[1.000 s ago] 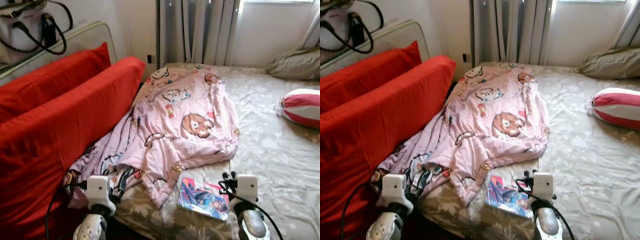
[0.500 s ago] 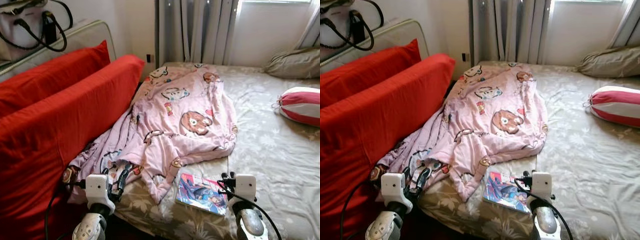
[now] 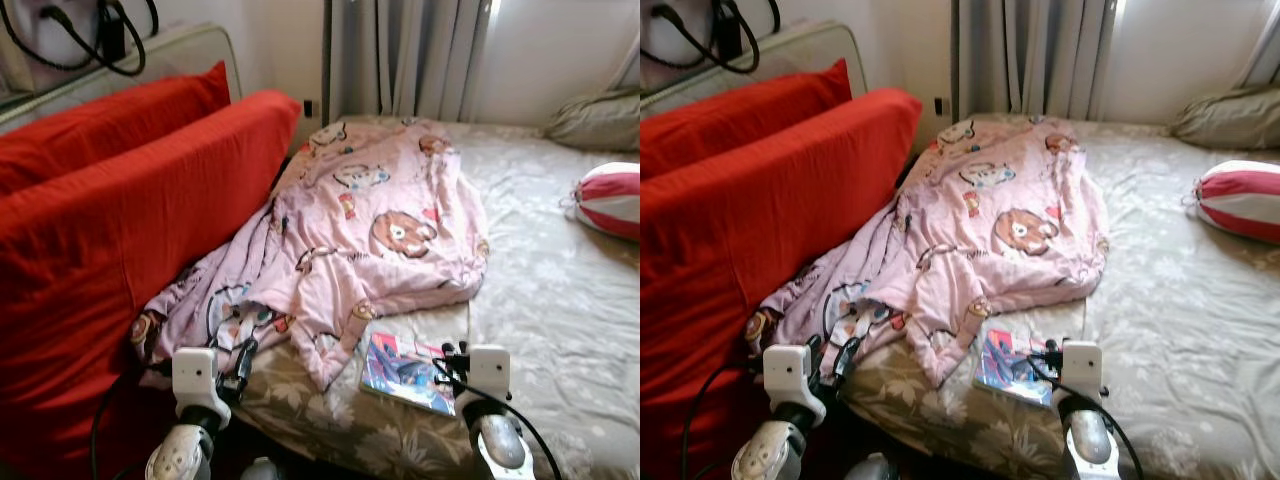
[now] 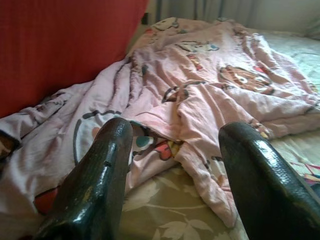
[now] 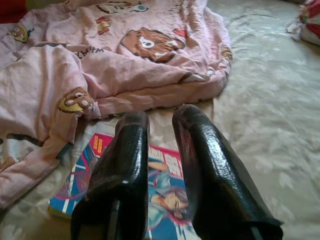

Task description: Clean up the room

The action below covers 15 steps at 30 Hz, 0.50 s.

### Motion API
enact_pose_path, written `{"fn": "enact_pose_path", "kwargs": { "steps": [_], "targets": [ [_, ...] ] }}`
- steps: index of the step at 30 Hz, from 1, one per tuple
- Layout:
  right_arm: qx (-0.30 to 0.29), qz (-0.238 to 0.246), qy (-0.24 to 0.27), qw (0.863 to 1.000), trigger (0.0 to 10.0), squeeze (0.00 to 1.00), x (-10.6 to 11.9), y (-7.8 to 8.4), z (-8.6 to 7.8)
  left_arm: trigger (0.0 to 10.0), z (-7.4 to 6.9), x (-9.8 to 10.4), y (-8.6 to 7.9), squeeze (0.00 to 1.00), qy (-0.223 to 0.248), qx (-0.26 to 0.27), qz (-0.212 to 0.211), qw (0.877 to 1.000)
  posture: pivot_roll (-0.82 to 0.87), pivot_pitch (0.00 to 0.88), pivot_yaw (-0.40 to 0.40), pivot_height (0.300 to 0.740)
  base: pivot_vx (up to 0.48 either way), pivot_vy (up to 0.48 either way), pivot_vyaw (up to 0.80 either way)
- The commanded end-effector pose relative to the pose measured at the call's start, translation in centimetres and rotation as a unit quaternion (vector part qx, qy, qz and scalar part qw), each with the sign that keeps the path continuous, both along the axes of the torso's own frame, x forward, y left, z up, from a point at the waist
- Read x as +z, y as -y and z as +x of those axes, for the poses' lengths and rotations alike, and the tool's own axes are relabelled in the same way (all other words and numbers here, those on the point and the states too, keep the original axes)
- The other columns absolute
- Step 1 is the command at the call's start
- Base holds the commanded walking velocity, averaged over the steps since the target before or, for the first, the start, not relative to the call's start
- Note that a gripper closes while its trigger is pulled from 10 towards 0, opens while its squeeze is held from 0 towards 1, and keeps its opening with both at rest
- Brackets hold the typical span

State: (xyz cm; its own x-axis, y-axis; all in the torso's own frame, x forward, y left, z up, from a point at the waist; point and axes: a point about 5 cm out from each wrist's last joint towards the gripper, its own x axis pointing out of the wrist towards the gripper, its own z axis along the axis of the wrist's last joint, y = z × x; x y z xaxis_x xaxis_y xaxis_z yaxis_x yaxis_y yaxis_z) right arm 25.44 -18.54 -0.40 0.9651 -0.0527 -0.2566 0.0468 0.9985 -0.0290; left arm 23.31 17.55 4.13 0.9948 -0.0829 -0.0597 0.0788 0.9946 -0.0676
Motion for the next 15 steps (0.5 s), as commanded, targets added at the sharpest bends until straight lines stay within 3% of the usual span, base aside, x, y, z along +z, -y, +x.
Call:
{"fn": "enact_pose_path", "kwargs": {
  "steps": [1,15],
  "targets": [
    [0.001,0.004,-0.002,1.000,10.0,0.00,-0.07,-0.04,-0.02,10.0,0.15,0.21,0.09,0.00,-0.001,-0.008,0.002,1.000,0.03,0.000,0.048,0.650,0.000,0.000,0.00],
    [0.002,0.002,-0.011,1.000,10.0,0.00,-0.32,0.00,-0.09,10.0,0.30,0.39,0.35,0.00,-0.001,-0.016,-0.001,1.000,0.02,0.000,0.052,0.650,0.000,0.000,0.00]
  ]
}}
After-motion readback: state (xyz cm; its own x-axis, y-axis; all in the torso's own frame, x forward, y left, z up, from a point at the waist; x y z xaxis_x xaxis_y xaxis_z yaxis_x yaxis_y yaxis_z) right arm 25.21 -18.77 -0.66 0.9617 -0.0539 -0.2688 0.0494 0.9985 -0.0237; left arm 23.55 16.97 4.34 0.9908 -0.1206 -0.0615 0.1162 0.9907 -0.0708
